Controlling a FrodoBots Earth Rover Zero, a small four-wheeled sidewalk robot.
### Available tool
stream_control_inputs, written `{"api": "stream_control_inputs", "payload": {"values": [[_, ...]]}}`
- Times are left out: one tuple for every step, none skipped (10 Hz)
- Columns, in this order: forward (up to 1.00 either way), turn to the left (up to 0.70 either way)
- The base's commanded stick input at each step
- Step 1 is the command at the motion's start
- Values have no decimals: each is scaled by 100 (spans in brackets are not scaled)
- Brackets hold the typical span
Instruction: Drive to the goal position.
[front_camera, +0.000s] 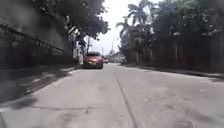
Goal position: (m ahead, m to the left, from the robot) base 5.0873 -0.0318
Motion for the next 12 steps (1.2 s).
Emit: {"api": "stream_control_inputs", "payload": {"values": [[100, -35], [100, -39], [100, -40], [100, -40], [100, -34], [100, -19], [100, -5], [100, 0], [100, 0], [100, 0], [100, 0], [100, -26]]}}
